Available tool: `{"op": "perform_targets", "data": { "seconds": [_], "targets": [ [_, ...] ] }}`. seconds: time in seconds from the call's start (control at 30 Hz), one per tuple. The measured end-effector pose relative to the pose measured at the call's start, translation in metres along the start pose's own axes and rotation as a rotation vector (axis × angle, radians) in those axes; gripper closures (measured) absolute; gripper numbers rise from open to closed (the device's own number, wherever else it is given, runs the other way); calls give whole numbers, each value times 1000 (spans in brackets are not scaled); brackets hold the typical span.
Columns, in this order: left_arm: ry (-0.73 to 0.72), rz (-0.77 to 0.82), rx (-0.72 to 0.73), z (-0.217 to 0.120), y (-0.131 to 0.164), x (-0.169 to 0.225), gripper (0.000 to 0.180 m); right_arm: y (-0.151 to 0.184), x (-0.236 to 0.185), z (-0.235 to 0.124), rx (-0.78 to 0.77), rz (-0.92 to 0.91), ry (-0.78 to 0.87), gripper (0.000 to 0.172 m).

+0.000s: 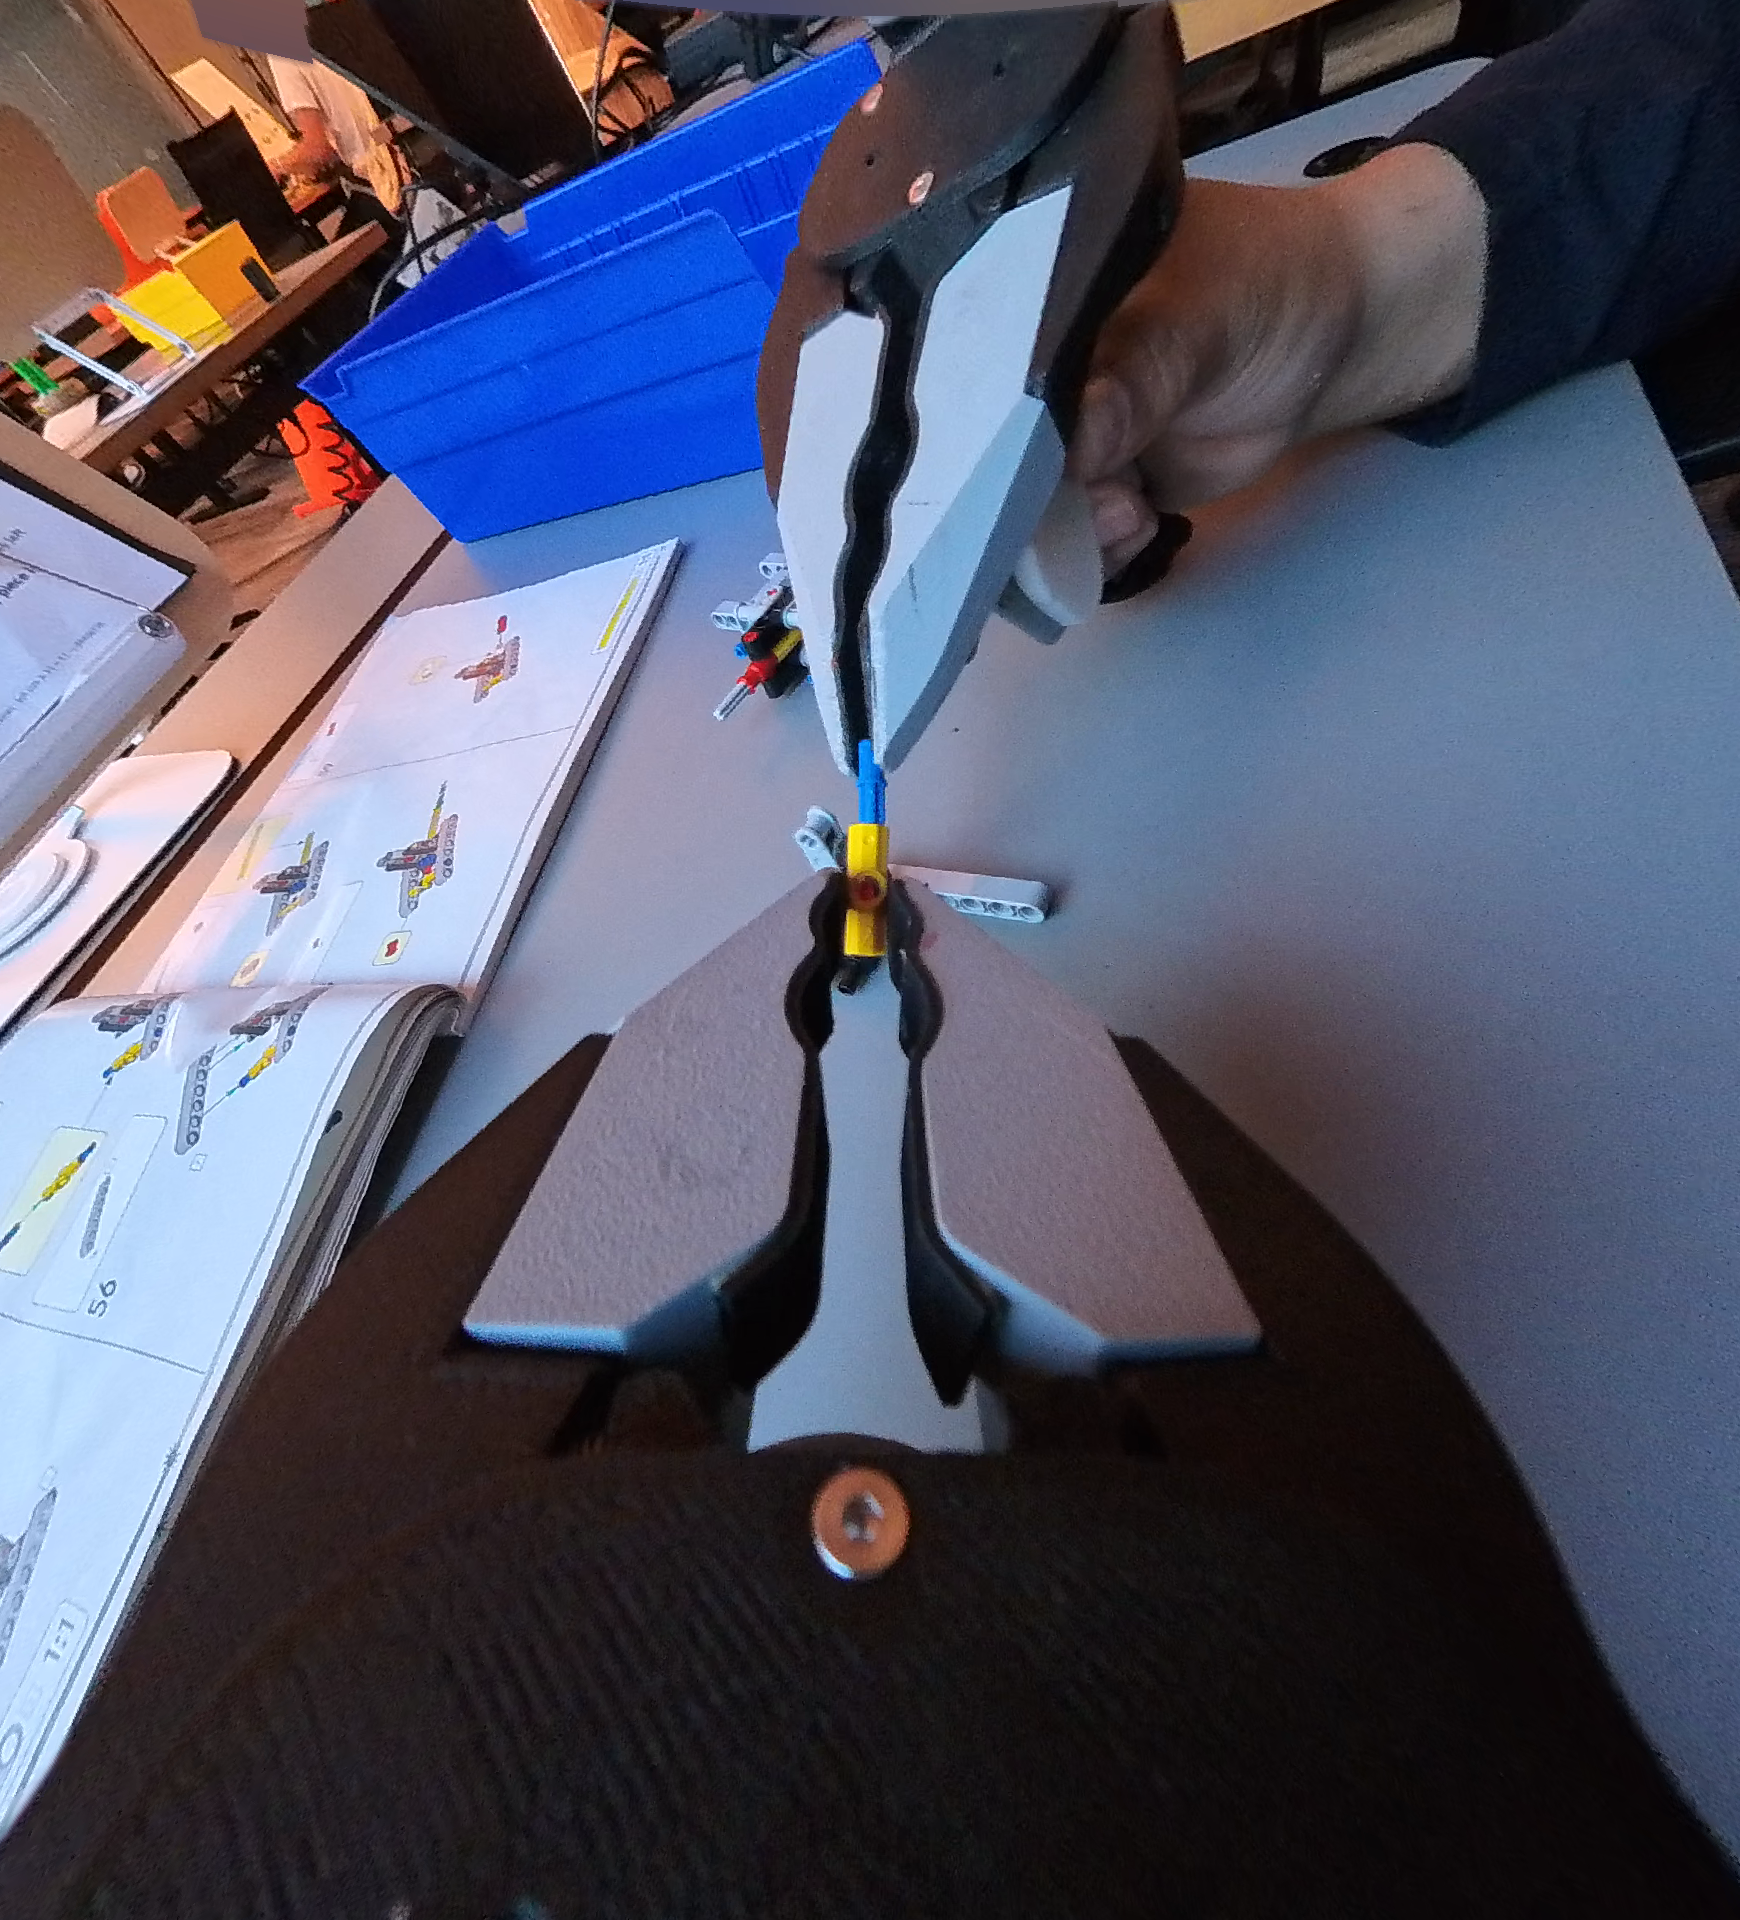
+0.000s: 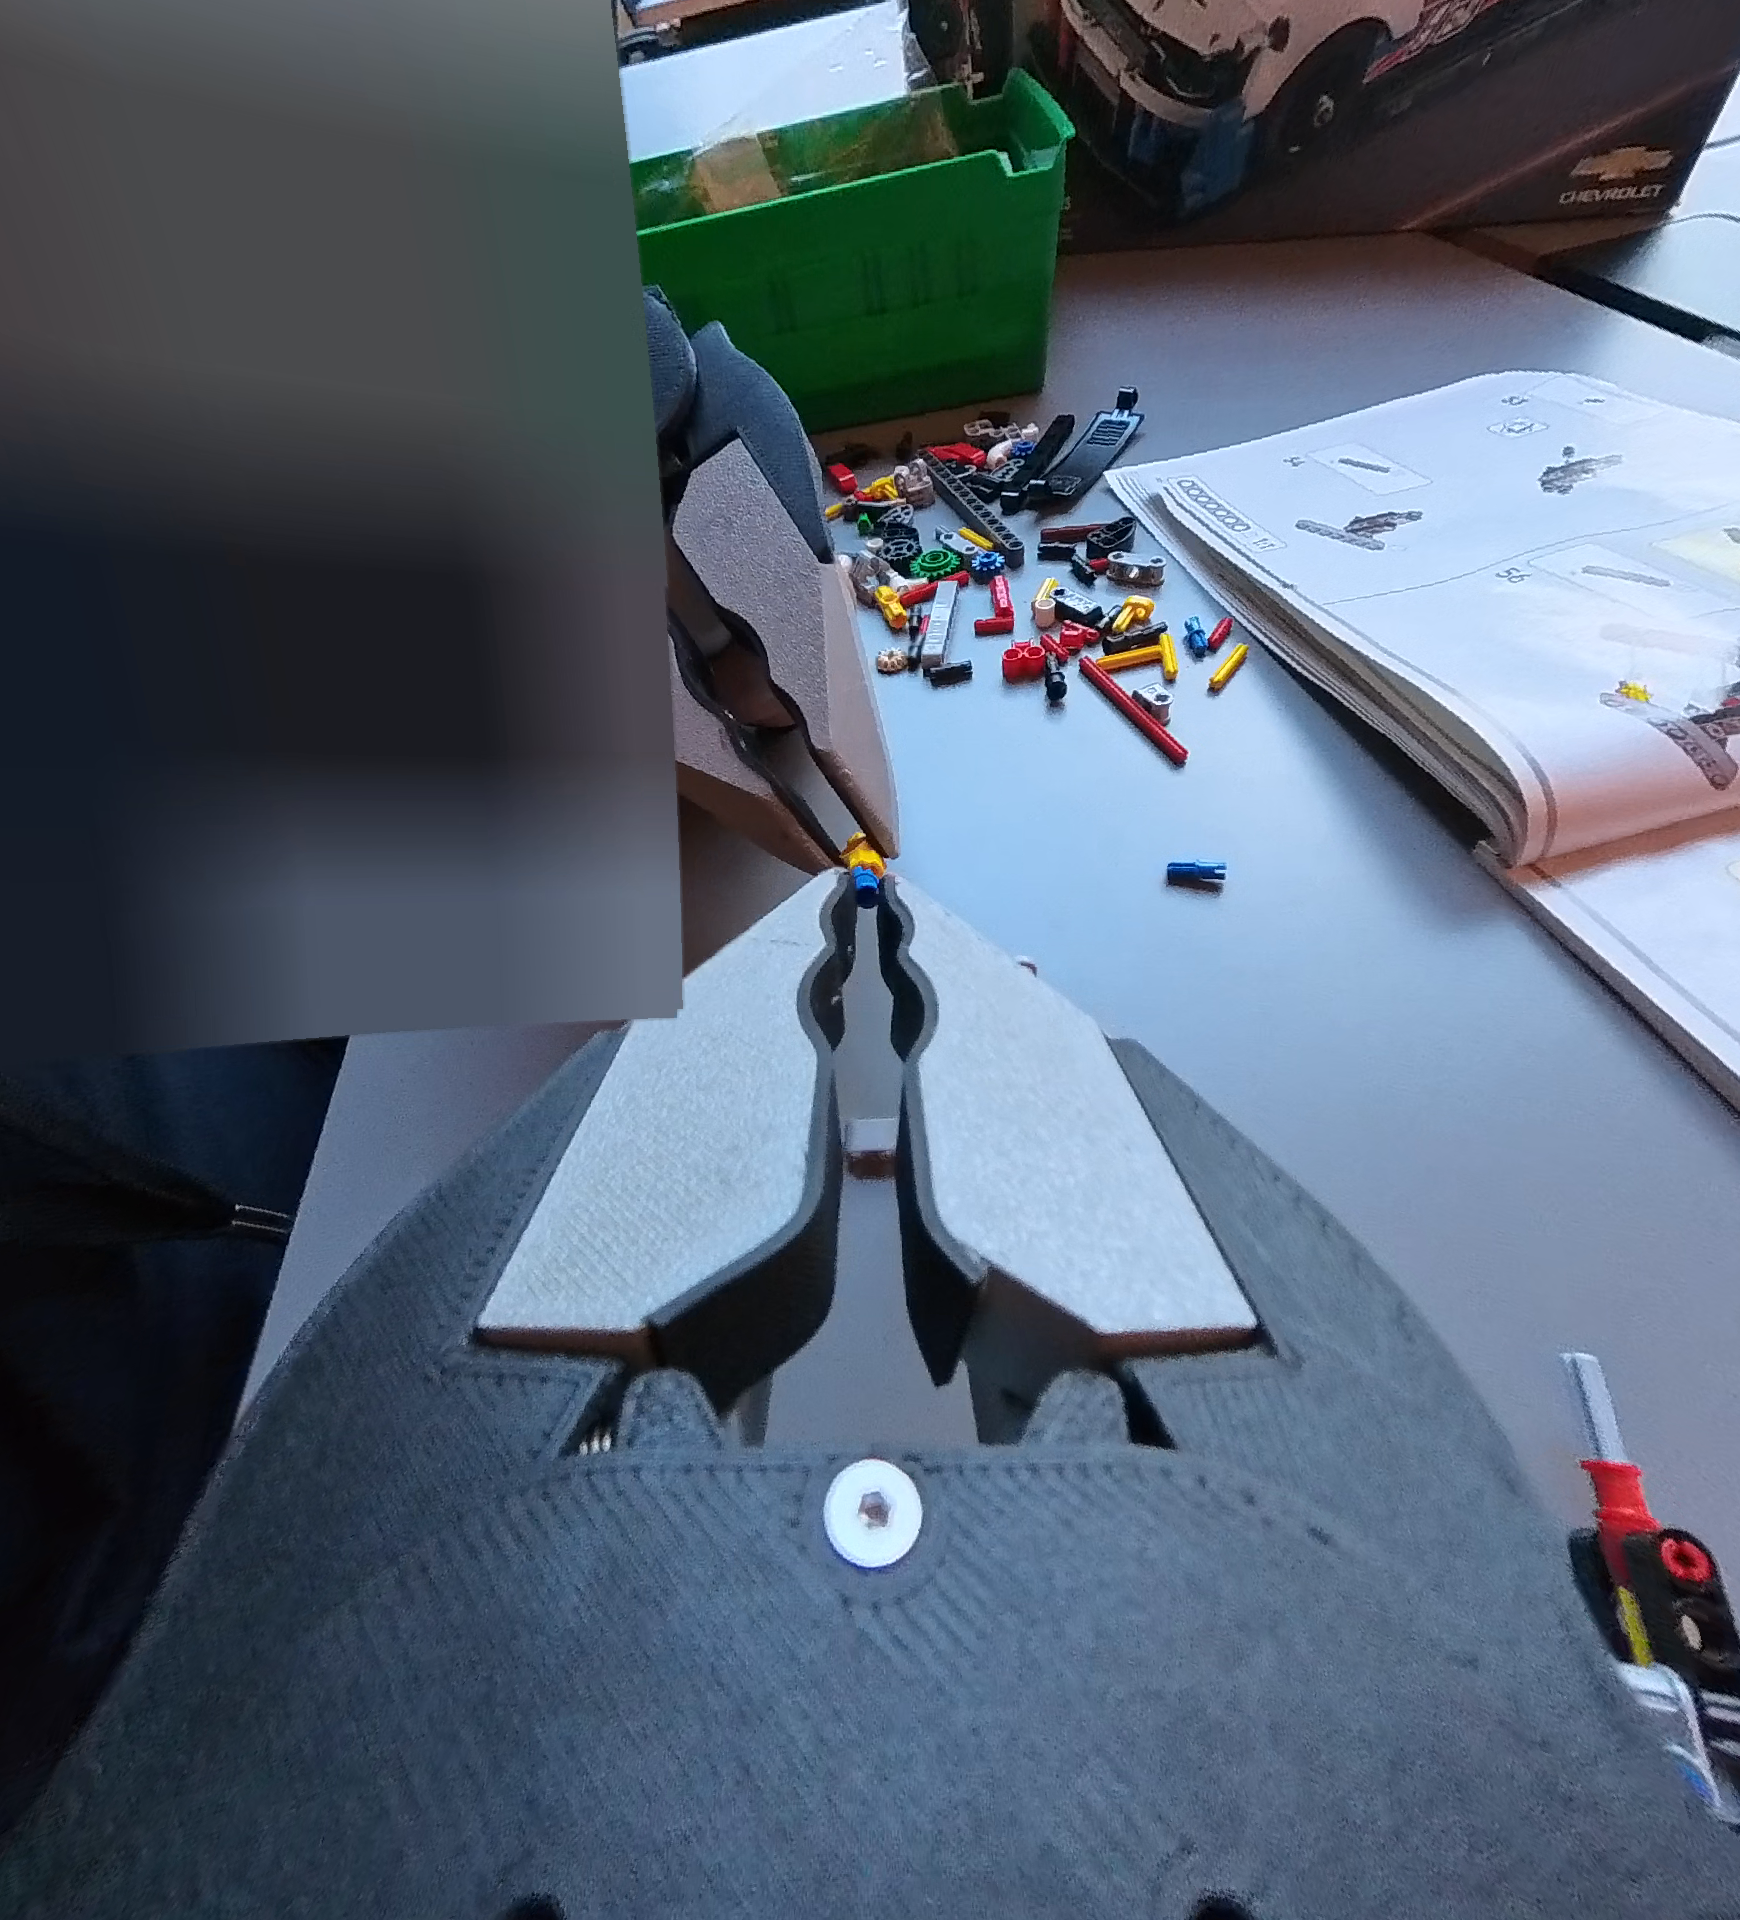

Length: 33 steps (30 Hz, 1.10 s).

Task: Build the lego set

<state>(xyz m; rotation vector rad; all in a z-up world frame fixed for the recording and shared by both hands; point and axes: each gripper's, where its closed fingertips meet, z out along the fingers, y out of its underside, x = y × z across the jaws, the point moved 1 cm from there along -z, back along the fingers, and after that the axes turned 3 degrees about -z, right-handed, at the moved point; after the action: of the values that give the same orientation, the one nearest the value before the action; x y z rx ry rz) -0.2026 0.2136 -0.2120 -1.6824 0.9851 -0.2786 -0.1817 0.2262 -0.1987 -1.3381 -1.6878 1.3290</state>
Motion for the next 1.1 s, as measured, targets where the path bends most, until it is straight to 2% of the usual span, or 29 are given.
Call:
{"op": "perform_targets", "data": {
  "seconds": [0.5,0.73,1.0,1.1],
  "targets": [
    [-18,-2,-12,0,0,-1,175,0,2,2,18,49,-4,171],
    [22,-87,25,-3,-4,-1,176,1,-1,1,16,-37,-5,172],
    [33,-76,33,-5,-5,1,176,-1,-3,2,44,39,-59,172],
    [36,-30,4,-4,0,4,176,5,-4,4,2,17,-59,172]
  ]
}}
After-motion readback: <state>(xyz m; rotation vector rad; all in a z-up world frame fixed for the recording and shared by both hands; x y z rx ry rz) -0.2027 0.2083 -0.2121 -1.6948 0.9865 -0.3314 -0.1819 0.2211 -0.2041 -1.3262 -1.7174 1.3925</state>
